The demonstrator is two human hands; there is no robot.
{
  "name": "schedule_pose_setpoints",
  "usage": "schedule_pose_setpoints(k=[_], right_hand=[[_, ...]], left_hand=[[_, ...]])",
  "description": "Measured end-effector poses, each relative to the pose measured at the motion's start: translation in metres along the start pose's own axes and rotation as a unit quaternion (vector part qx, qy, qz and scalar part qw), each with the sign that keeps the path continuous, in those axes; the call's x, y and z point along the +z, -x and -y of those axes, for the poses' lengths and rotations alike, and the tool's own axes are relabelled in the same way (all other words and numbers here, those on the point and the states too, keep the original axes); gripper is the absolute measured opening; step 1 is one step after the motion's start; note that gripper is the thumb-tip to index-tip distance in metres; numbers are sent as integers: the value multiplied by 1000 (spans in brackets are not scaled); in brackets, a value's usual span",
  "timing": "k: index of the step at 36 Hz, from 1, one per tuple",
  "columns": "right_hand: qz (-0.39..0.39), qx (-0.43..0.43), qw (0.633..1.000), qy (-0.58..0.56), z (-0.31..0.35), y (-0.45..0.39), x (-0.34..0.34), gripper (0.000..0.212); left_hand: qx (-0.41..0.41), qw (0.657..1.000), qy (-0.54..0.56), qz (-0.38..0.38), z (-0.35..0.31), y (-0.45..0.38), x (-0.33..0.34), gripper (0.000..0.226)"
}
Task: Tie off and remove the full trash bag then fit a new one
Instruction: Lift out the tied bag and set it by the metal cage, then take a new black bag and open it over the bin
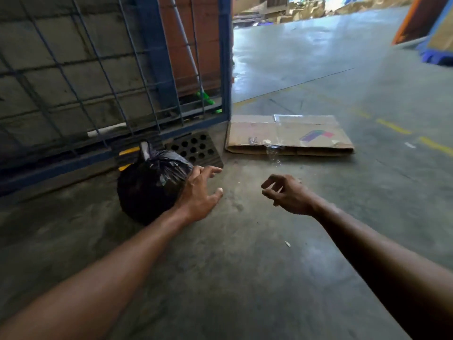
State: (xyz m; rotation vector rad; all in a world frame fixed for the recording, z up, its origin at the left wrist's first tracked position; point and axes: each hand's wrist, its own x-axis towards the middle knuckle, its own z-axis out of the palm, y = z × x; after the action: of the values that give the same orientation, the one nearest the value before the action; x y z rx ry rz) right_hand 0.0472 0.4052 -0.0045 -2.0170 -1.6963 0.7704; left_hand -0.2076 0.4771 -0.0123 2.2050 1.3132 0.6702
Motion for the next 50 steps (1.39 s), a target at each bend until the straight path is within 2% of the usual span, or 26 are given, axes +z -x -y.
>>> schedule_pose_setpoints(k=[5,9,16,20,24,26,28,31,32,34,38,42,44,47,49,50], right_hand=[[-42,37,998,15,-22,120,-64,13],[-79,62,995,24,-36,210,-100,15],[-176,117,977,-8,-81,373,-132,15],[-206,158,965,-22,-111,438,-134,17],[-235,179,955,-36,-131,485,-135,17],[-256,193,946,-41,-140,512,-134,16],[-272,212,938,-46,-151,544,-131,14],[-286,239,927,-42,-164,586,-126,11],[-290,251,922,-45,-169,602,-123,11],[-304,278,909,-51,-180,635,-119,12],[-387,334,855,-85,-207,700,-103,13],[-465,414,772,-131,-241,762,-64,14],[-446,476,744,-143,-262,790,-38,13],[-376,577,707,-161,-288,831,3,17],[-350,647,659,-153,-306,853,35,17],[-350,679,627,-154,-314,863,51,30]], left_hand=[[99,991,31,89,-93,40,38,42],[166,976,52,128,-152,71,68,37],[284,933,81,204,-259,152,114,25],[349,896,101,254,-304,220,151,18],[415,827,112,363,-330,300,184,20],[459,785,86,407,-342,340,197,30],[487,751,41,444,-356,383,208,56],[517,719,-66,460,-363,426,232,91],[521,710,-97,464,-364,438,241,93],[524,699,-120,472,-366,453,257,83],[538,703,-127,447,-371,460,277,57],[549,710,-128,421,-373,457,284,55],[539,720,-127,418,-376,453,285,57],[516,730,-118,432,-383,450,283,58],[508,730,-119,442,-385,449,280,56],[506,730,-120,444,-387,450,279,52]])
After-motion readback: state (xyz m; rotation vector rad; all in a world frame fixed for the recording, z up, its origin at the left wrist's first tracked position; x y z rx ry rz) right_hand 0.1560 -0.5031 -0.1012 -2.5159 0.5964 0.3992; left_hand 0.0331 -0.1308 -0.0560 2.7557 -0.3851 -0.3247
